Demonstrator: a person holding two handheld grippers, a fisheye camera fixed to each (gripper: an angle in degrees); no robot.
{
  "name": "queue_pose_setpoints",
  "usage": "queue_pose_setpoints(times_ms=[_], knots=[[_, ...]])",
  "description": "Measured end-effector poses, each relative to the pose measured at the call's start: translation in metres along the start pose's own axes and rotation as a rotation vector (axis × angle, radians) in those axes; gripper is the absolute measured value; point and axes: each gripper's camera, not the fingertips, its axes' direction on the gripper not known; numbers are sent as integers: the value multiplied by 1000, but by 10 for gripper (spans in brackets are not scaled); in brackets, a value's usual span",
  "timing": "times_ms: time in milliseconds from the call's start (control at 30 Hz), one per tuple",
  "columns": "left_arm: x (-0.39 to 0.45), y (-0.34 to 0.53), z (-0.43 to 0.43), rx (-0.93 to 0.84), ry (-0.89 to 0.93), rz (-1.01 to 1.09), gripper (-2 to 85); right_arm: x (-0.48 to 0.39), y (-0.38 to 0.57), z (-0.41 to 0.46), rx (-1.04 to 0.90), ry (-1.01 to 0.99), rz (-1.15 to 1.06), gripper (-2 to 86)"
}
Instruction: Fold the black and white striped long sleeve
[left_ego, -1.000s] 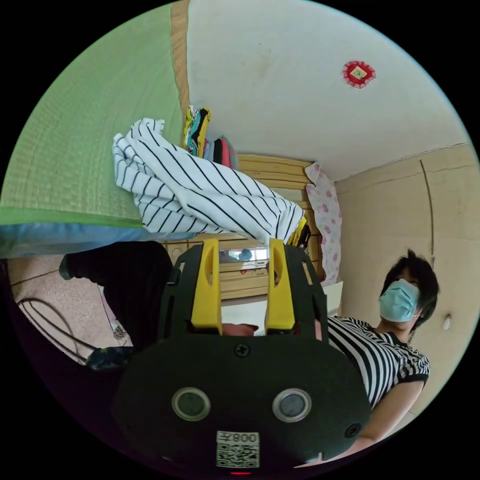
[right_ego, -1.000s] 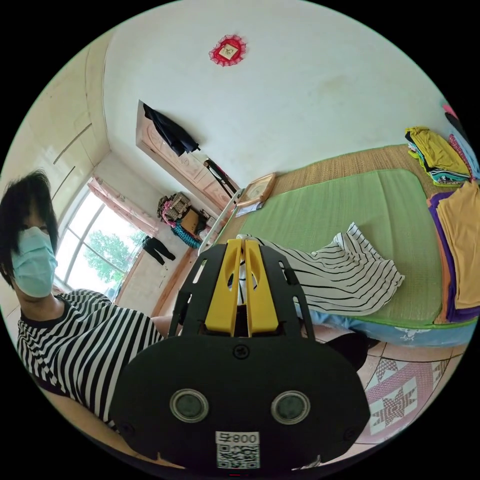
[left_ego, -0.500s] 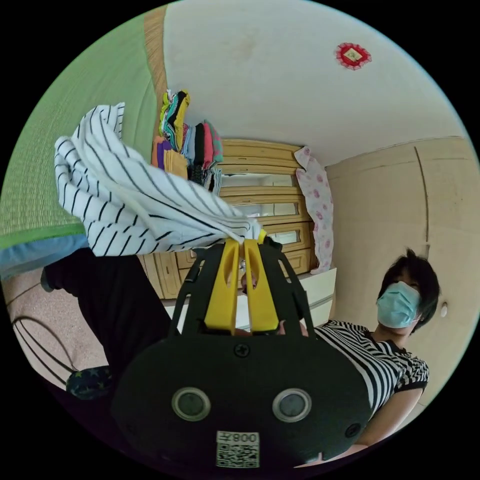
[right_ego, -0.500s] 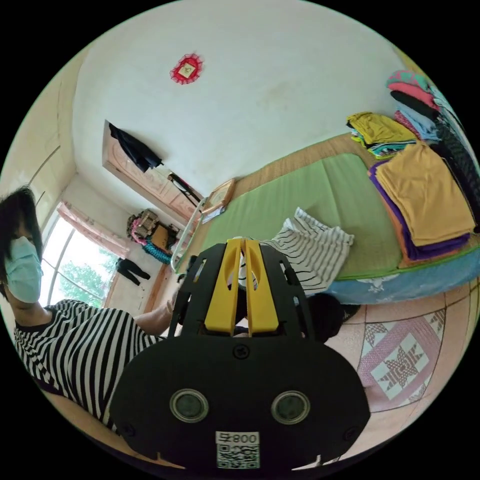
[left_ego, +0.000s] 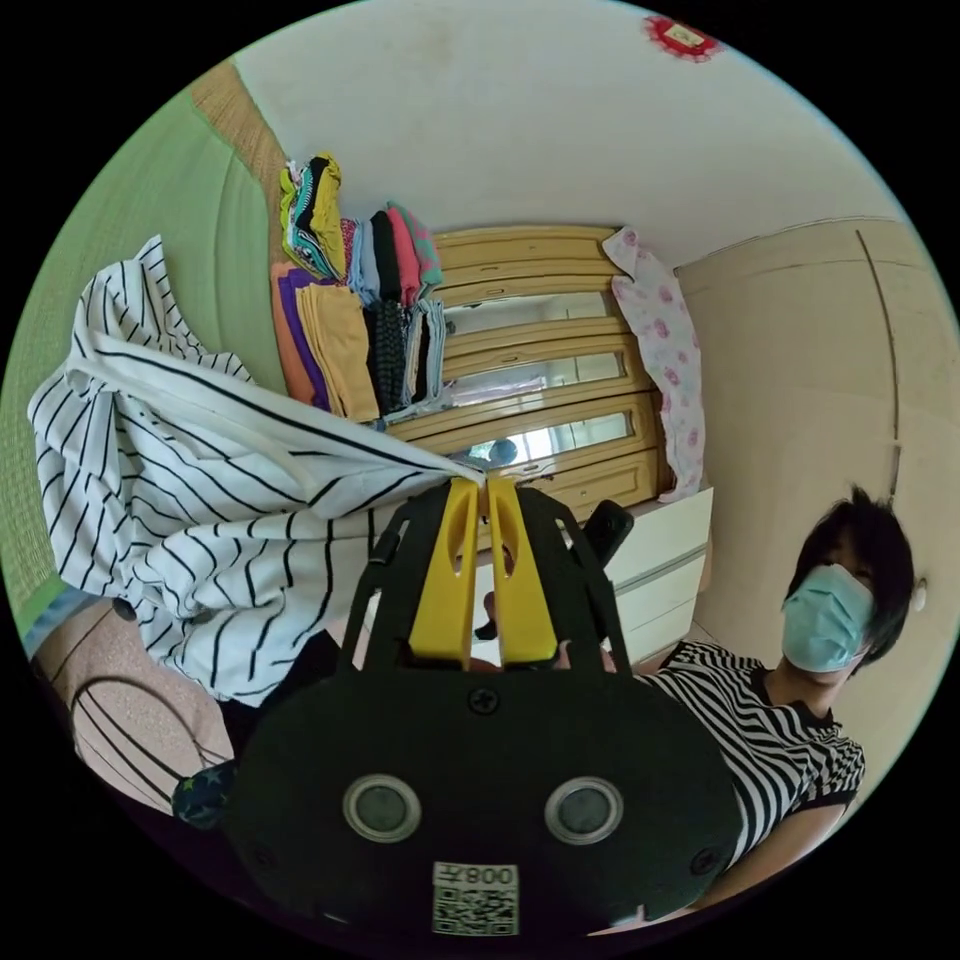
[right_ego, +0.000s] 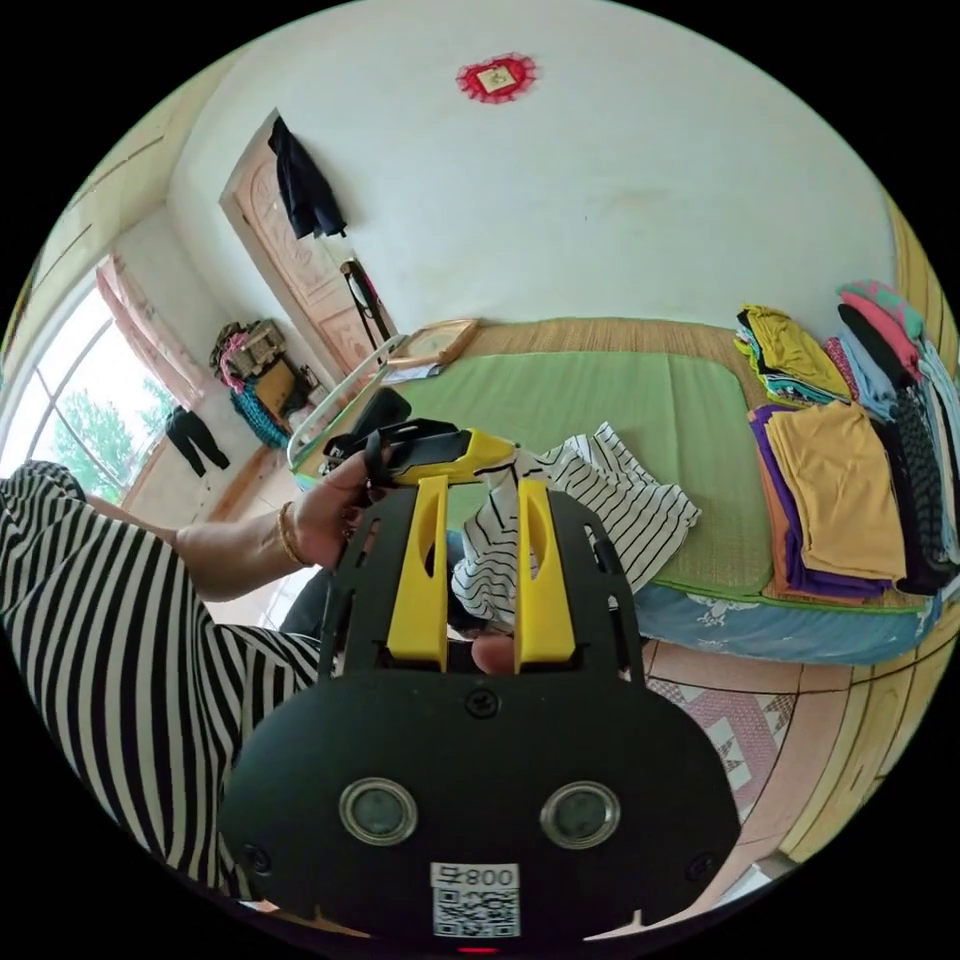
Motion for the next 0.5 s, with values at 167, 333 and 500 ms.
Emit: queue_pose_setpoints(times_ms=[167, 333, 500], knots=[[9, 3, 9, -28, -20, 6, 18, -6, -14, -2, 0, 98, -5, 91], [13, 8, 11, -39, -35, -6, 18, 6, -21, -11, -6, 45, 5, 82], [14, 15, 11, -26, 3, -31, 18, 15, -32, -17, -38, 67, 10, 61]])
